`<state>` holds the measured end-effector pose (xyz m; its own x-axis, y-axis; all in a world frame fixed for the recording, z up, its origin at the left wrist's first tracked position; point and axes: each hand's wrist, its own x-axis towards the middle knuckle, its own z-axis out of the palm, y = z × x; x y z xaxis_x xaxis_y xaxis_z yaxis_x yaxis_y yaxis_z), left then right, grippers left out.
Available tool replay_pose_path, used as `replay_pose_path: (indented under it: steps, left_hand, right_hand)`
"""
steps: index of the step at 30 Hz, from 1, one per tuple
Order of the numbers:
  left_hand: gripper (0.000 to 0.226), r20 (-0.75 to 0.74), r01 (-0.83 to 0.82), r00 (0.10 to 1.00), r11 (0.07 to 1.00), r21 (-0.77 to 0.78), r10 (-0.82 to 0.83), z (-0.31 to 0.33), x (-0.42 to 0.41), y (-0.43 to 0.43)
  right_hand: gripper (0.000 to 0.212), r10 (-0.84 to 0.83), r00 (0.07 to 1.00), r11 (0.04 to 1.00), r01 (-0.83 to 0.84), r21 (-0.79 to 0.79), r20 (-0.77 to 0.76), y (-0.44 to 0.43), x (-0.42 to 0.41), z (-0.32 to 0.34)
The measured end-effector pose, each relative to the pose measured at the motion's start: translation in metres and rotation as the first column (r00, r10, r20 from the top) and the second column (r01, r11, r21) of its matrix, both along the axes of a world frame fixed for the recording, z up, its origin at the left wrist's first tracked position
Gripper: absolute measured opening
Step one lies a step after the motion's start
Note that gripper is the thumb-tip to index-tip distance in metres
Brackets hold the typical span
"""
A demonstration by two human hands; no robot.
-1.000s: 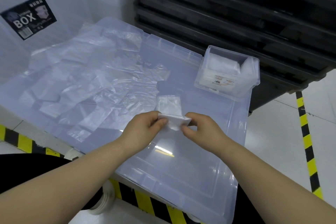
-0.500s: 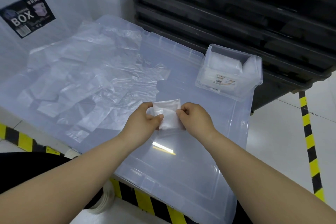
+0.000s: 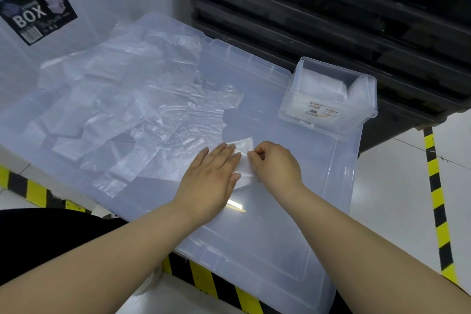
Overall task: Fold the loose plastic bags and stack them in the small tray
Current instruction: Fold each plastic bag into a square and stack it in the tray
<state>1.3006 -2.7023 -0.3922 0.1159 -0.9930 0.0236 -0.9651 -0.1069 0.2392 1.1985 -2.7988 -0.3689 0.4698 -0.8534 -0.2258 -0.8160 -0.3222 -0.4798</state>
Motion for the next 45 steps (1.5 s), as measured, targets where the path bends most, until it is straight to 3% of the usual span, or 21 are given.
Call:
replay_pose_path:
  steps: [2, 4, 7, 9, 12, 15, 17, 19, 22, 24, 26, 29, 37, 45]
  left_hand:
    - [0.081, -0.024, -0.025, 0.999, 0.99, 0.139, 0.029, 0.004, -0.004, -0.003]
    - [0.096, 0.016, -0.037, 0.999, 0.986, 0.162, 0.035, -0.003, -0.008, -0.004]
    - [0.095, 0.049, -0.083, 0.996, 0.984, 0.16, 0.076, -0.007, -0.005, -0.002]
    - [0.078, 0.048, -0.074, 0.997, 0.978, 0.194, 0.065, -0.002, -0.003, -0.004]
    - [0.061, 0.096, -0.04, 0.995, 0.98, 0.195, 0.022, -0.016, 0.002, -0.004]
    - [0.089, 0.076, -0.075, 0.995, 0.973, 0.218, 0.06, -0.003, -0.003, -0.004]
    - [0.099, 0.112, -0.065, 0.993, 0.967, 0.245, 0.039, -0.001, -0.001, -0.005]
    - [0.095, 0.042, -0.092, 0.996, 0.966, 0.24, 0.084, -0.002, 0.002, -0.005]
    - [0.063, 0.03, -0.1, 0.995, 0.992, 0.071, 0.098, 0.012, 0.003, -0.011]
    - [0.051, -0.018, -0.09, 0.996, 0.995, 0.052, 0.091, 0.011, 0.01, -0.012]
    - [0.051, -0.095, -0.138, 0.984, 0.979, 0.153, 0.154, 0.017, 0.012, -0.018]
    - [0.048, -0.147, -0.133, 0.977, 0.981, 0.143, 0.154, 0.022, 0.018, -0.028]
    - [0.062, -0.02, -0.172, 0.978, 0.862, 0.477, 0.207, 0.037, 0.018, -0.071]
    - [0.03, 0.036, -0.17, 0.981, 0.763, 0.623, 0.19, 0.048, 0.015, -0.088]
  right_hand:
    - [0.022, 0.006, 1.0, 1.0, -0.005, -0.011, 0.026, 0.002, -0.002, -0.001]
    - [0.023, 0.008, 0.998, 0.998, -0.004, -0.069, 0.055, 0.002, -0.003, -0.002]
    - [0.024, 0.131, 0.988, 0.912, -0.089, -0.4, 0.079, 0.007, -0.005, -0.01]
    - [0.035, 0.228, 0.973, 0.871, -0.218, -0.439, -0.032, 0.01, -0.005, -0.016]
    - [0.072, 0.423, 0.885, 0.851, -0.461, -0.25, -0.192, 0.013, -0.005, -0.017]
    - [0.097, 0.467, 0.832, 0.851, -0.515, -0.102, -0.3, 0.007, -0.013, -0.018]
    - [0.092, 0.436, 0.836, 0.869, -0.488, -0.086, -0.332, 0.003, -0.016, -0.018]
    - [0.086, 0.392, 0.848, 0.886, -0.453, -0.102, -0.357, 0.002, -0.018, -0.016]
    - [0.059, 0.336, 0.868, 0.923, -0.381, -0.055, -0.366, 0.001, -0.022, -0.01]
    - [0.056, 0.313, 0.891, 0.939, -0.342, -0.031, -0.329, 0.003, -0.022, -0.006]
    - [0.056, 0.3, 0.908, 0.946, -0.323, -0.034, -0.293, 0.004, -0.023, -0.004]
    - [0.055, 0.292, 0.922, 0.949, -0.313, -0.045, -0.254, 0.004, -0.024, 0.0]
    - [0.052, 0.293, 0.935, 0.953, -0.303, -0.023, -0.201, 0.0, -0.025, 0.004]
    - [0.051, 0.3, 0.935, 0.949, -0.313, -0.043, -0.189, -0.002, -0.027, 0.003]
